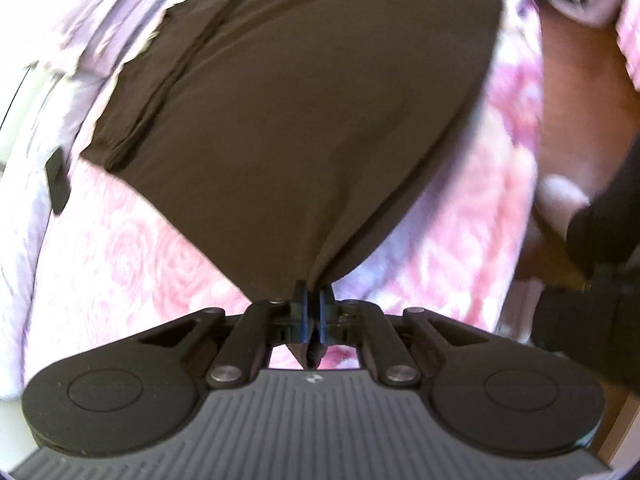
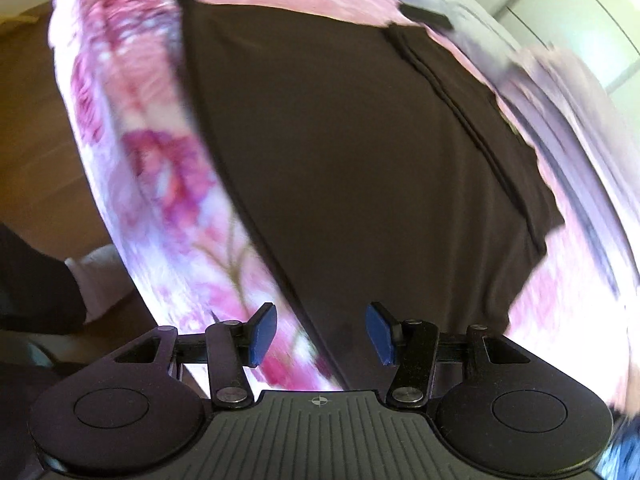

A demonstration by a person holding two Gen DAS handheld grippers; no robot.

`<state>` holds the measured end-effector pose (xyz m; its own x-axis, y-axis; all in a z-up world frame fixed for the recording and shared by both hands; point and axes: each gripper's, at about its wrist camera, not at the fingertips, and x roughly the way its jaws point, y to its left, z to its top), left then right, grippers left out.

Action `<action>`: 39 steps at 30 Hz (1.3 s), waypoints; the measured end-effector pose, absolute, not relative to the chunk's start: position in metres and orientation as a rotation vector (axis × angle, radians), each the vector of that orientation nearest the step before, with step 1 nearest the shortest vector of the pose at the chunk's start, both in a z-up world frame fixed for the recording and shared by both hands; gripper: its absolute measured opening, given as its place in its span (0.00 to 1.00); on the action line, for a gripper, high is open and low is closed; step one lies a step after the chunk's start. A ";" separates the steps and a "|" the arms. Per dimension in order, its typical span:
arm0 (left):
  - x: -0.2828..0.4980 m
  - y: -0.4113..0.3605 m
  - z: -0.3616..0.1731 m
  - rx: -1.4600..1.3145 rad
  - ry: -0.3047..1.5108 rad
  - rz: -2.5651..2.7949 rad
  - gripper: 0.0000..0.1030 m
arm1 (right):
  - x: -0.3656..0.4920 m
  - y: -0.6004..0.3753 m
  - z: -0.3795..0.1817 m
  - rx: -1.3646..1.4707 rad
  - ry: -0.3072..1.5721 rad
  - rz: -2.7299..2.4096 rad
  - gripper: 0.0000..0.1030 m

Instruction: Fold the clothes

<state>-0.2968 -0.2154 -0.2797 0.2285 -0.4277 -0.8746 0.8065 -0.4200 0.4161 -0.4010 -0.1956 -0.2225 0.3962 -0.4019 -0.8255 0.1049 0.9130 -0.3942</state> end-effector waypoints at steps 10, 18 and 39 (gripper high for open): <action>-0.290 -0.213 -0.261 1.379 0.395 -1.431 0.04 | -0.425 -0.205 -0.244 -0.516 1.135 -0.373 0.51; -0.296 -0.207 -0.260 1.407 0.381 -1.468 0.03 | -0.451 -0.240 -0.237 -0.490 1.220 -0.390 0.02; -0.372 -0.059 -0.180 1.531 0.645 -1.648 0.00 | -0.506 -0.166 -0.099 -0.203 1.378 -0.140 0.01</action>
